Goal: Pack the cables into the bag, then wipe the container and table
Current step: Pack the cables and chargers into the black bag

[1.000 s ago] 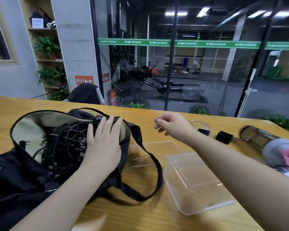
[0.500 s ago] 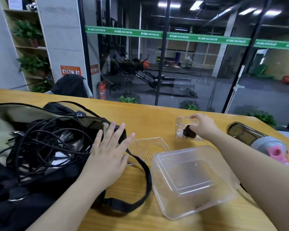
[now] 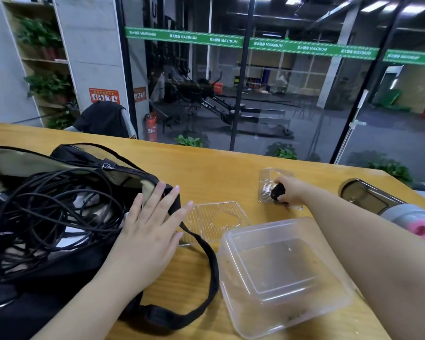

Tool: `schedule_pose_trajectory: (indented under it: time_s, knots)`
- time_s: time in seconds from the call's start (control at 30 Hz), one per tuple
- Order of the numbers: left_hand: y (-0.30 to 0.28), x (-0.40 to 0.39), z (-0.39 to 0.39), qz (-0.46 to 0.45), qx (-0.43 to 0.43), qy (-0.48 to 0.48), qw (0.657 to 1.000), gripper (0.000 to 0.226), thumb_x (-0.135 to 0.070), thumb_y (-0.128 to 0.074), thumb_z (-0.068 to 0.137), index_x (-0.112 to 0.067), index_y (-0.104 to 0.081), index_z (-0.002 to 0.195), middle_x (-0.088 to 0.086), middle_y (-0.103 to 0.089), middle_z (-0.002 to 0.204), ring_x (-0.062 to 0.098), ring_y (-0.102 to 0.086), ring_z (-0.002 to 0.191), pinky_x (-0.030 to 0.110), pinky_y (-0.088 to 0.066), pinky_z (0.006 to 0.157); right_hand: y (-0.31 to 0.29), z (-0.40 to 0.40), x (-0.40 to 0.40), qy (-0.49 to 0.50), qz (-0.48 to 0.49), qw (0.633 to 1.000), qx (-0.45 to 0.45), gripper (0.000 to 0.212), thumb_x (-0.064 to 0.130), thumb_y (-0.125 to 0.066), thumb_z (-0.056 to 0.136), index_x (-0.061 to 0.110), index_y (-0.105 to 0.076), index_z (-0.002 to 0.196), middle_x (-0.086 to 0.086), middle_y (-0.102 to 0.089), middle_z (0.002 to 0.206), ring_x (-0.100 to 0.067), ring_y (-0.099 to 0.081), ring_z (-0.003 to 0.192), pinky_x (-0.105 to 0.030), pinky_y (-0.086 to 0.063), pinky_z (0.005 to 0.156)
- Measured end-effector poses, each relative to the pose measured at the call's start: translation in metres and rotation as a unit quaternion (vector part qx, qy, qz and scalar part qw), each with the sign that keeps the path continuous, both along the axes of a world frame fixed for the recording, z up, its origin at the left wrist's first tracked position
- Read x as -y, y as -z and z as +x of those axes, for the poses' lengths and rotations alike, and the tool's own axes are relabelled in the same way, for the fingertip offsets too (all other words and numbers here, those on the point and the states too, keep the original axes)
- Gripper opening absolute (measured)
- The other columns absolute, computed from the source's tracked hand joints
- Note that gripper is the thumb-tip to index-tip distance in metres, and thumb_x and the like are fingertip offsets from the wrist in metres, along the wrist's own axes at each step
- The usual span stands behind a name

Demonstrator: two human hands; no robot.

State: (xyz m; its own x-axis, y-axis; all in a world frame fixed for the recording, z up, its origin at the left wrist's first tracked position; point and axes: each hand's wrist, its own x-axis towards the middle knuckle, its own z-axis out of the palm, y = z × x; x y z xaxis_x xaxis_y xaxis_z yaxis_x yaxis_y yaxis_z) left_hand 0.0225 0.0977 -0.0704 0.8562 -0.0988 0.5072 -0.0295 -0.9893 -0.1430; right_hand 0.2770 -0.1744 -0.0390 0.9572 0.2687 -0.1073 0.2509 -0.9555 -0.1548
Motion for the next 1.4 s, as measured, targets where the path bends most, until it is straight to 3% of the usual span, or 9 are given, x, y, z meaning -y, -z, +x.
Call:
schedule_pose_trajectory:
  time_s: [0.17,0.37,0.53,0.7,0.97,1.1,1.17,1.27,1.4]
  knots:
    - [-0.006,0.002,-0.002,-0.025,0.004,0.022,0.999,0.049,-0.034,-0.031,0.087,-0.025,-0.040,0.135,0.006,-0.036,0.147,0.025,-0.015,0.143,0.045,-0.004,0.114,-0.009,-0.006,0.001,-0.004,0.030,0.999,0.038,0.059,0.014,-0.067,0.085,0.015,-0.040,0.138,-0.011,-0.049,0.134,-0.028,-0.050,0.119,-0.035,-0.045,0.096]
    - [-0.036,0.025,0.008,-0.078,0.048,0.103,0.990,0.042,-0.026,-0.037,0.086,-0.020,-0.053,0.125,0.001,-0.049,0.138,0.018,-0.023,0.139,0.039,-0.004,0.115,-0.062,-0.038,-0.002,-0.059,0.205,0.973,0.089,0.064,0.016,-0.072,0.082,0.021,-0.040,0.137,-0.001,-0.053,0.130,-0.020,-0.055,0.110,-0.026,-0.046,0.083]
    - [-0.084,0.076,0.044,-0.148,0.005,0.133,0.980,0.060,-0.034,-0.047,0.093,-0.025,-0.019,0.146,-0.005,-0.014,0.155,0.011,0.001,0.144,0.034,0.009,0.115,-0.108,-0.073,0.002,-0.113,0.267,0.956,0.051,0.065,0.018,-0.073,0.081,0.026,-0.040,0.136,0.007,-0.053,0.119,-0.013,-0.053,0.105,-0.019,-0.044,0.077]
    - [-0.107,0.124,0.088,-0.238,-0.066,0.134,0.960,0.082,-0.037,-0.055,0.090,-0.027,0.002,0.148,-0.002,0.005,0.157,0.019,-0.003,0.144,0.041,-0.015,0.116,-0.122,-0.094,0.008,-0.135,0.248,0.959,0.020,0.063,0.022,-0.076,0.078,0.030,-0.042,0.130,0.008,-0.059,0.120,-0.012,-0.058,0.108,-0.031,-0.050,0.092]
    - [-0.086,0.158,0.110,-0.276,-0.066,0.213,0.935,0.060,-0.023,-0.052,0.093,-0.035,-0.023,0.145,-0.005,-0.034,0.143,0.020,-0.045,0.121,0.036,-0.044,0.094,-0.110,-0.095,0.031,-0.145,0.259,0.955,-0.007,0.060,0.021,-0.076,0.077,0.025,-0.046,0.129,0.011,-0.061,0.113,-0.005,-0.060,0.105,-0.025,-0.048,0.093]
    - [-0.071,0.160,0.107,-0.274,-0.075,0.165,0.945,0.057,-0.025,-0.049,0.094,-0.037,-0.023,0.144,-0.001,-0.040,0.131,0.025,-0.053,0.104,0.037,-0.047,0.084,-0.101,-0.080,0.058,-0.113,0.393,0.908,-0.088,0.051,0.034,-0.069,0.081,0.026,-0.047,0.126,0.003,-0.063,0.119,-0.011,-0.061,0.109,-0.032,-0.048,0.097]
    - [-0.065,0.159,0.105,-0.265,-0.091,0.146,0.949,0.056,-0.027,-0.048,0.095,-0.039,-0.023,0.144,0.000,-0.038,0.128,0.025,-0.055,0.097,0.036,-0.048,0.081,-0.090,-0.065,0.072,-0.057,0.441,0.893,-0.066,0.037,0.039,-0.061,0.087,0.026,-0.051,0.120,0.000,-0.062,0.120,-0.014,-0.060,0.108,-0.035,-0.049,0.096]
    - [-0.056,0.159,0.099,-0.249,-0.096,0.142,0.953,0.054,-0.024,-0.049,0.094,-0.045,-0.028,0.139,0.000,-0.033,0.122,0.021,-0.052,0.083,0.027,-0.044,0.070,-0.059,-0.038,0.085,0.050,0.292,0.954,0.046,0.040,0.036,-0.061,0.090,0.020,-0.052,0.125,-0.001,-0.058,0.125,-0.016,-0.057,0.108,-0.031,-0.049,0.090]
    - [-0.046,0.163,0.096,-0.225,-0.093,0.139,0.960,0.055,-0.020,-0.047,0.095,-0.046,-0.028,0.139,0.001,-0.027,0.124,0.016,-0.043,0.084,0.019,-0.036,0.070,-0.017,-0.016,0.089,0.069,0.102,0.991,0.046,0.060,0.032,-0.061,0.090,0.019,-0.035,0.143,-0.007,-0.044,0.143,-0.025,-0.049,0.124,-0.034,-0.045,0.095]
